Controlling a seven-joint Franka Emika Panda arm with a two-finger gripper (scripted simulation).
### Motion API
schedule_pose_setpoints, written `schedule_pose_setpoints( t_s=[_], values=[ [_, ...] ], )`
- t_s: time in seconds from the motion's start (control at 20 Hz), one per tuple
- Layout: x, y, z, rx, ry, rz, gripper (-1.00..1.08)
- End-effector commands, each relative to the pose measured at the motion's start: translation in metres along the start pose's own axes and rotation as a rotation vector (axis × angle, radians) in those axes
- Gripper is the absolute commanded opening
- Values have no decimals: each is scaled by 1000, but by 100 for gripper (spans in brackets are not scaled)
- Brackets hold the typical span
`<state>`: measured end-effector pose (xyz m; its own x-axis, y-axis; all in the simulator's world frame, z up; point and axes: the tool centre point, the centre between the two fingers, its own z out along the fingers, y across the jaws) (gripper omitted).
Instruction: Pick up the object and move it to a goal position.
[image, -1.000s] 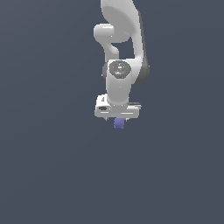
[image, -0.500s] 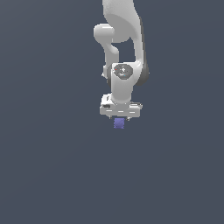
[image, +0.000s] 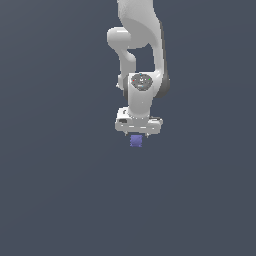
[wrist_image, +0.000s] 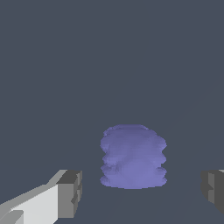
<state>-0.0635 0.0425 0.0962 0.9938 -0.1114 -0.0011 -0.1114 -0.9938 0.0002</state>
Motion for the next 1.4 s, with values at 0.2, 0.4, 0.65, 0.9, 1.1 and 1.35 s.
schedule_pose_setpoints(
  t_s=[0.2, 0.4, 0.65, 0.9, 1.1, 1.35],
  values=[
    [-1, 0, 20, 0, 0, 1, 100],
    [-2, 0, 39, 0, 1, 2, 100],
    [-1, 0, 49, 0, 1, 2, 100],
    [-1, 0, 49, 0, 1, 2, -100],
    [-1, 0, 49, 0, 1, 2, -100],
    [0, 1, 47, 1, 3, 2, -100]
  ],
)
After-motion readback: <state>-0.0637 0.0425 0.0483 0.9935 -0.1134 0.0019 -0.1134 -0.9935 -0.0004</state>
